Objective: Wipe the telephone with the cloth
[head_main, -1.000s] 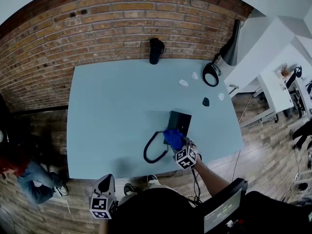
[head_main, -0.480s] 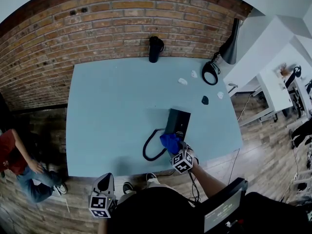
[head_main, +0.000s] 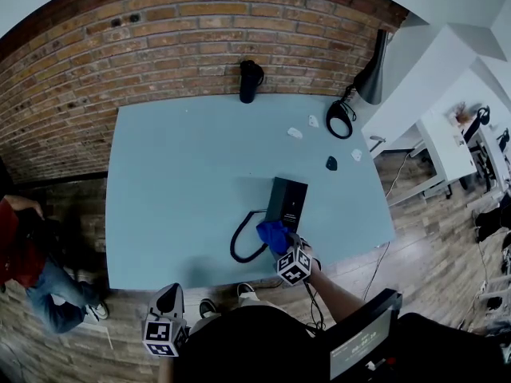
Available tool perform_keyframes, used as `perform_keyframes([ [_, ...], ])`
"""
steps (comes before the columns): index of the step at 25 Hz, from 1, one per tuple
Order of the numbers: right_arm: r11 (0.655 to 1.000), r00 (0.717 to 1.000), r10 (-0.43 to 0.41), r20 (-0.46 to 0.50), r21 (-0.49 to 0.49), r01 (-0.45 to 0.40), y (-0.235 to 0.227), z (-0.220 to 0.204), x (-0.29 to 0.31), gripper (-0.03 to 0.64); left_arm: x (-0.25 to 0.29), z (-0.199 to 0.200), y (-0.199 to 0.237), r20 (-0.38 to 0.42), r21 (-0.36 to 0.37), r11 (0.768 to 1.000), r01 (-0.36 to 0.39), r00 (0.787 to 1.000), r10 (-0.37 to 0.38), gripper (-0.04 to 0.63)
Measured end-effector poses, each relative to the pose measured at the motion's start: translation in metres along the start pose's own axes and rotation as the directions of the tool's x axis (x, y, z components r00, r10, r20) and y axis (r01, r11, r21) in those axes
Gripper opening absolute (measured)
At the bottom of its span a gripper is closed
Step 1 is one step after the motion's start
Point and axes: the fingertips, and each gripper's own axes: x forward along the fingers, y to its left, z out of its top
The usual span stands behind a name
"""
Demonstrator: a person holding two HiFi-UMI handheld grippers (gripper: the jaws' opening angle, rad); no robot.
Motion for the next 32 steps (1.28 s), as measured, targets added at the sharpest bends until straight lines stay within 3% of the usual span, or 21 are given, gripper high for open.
perform_keyframes([
  [3, 0.997, 0.996, 0.081, -0.033, -0.005, -0.081, 0.019, -0.007, 0.001, 0.235, 0.001, 0.000, -0.002, 0.001, 0.004, 1.000, 0.001, 1.000, -0.001, 0.023],
  [8, 0.969, 0.966, 0.240, -0.097, 0.093, -0.231, 0.037, -0.020, 0.001, 0.222, 0.002, 0.003, -0.006, 0.008, 0.009, 1.000, 0.003, 1.000, -0.003, 0.023],
  [11, 0.932, 0.919, 0.362, -0.159, 0.022, -0.363, 0.027, -0.012, -0.007, 0.227, 0.001, 0.004, -0.004, 0.008, 0.011, 1.000, 0.002, 1.000, -0.002, 0.023],
  [13, 0.920, 0.911, 0.378, -0.165, -0.045, -0.390, 0.001, 0.002, -0.017, 0.230, 0.000, 0.004, -0.004, 0.009, 0.011, 1.000, -0.001, 1.000, 0.001, 0.023],
  [15, 0.941, 0.942, 0.311, -0.123, -0.097, -0.323, -0.043, 0.023, -0.025, 0.232, -0.001, 0.003, -0.003, 0.008, 0.010, 1.000, -0.006, 1.000, 0.006, 0.023],
  [18, 0.980, 0.994, 0.101, -0.051, -0.167, -0.109, -0.126, 0.055, -0.034, 0.233, -0.003, 0.001, -0.003, 0.004, 0.009, 1.000, -0.010, 1.000, 0.010, 0.023],
  [20, 0.974, 0.998, -0.048, -0.033, -0.224, 0.039, -0.173, 0.066, -0.035, 0.233, -0.003, -0.001, -0.004, 0.001, 0.008, 1.000, -0.011, 1.000, 0.011, 0.023],
  [22, 0.950, 0.988, -0.150, -0.048, -0.282, 0.131, -0.201, 0.066, -0.031, 0.232, -0.004, -0.002, -0.005, -0.002, 0.007, 1.000, -0.012, 1.000, 0.012, 0.023],
  [27, 0.897, 0.969, -0.194, -0.151, -0.428, 0.112, -0.188, 0.034, -0.005, 0.232, -0.005, -0.001, -0.006, -0.005, 0.002, 1.000, -0.028, 1.000, 0.028, 0.023],
  [32, 0.912, 0.973, -0.206, -0.103, -0.380, 0.153, -0.183, 0.030, -0.004, 0.213, -0.007, -0.007, 0.001, -0.014, -0.011, 0.999, -0.043, 0.999, 0.043, 0.023],
])
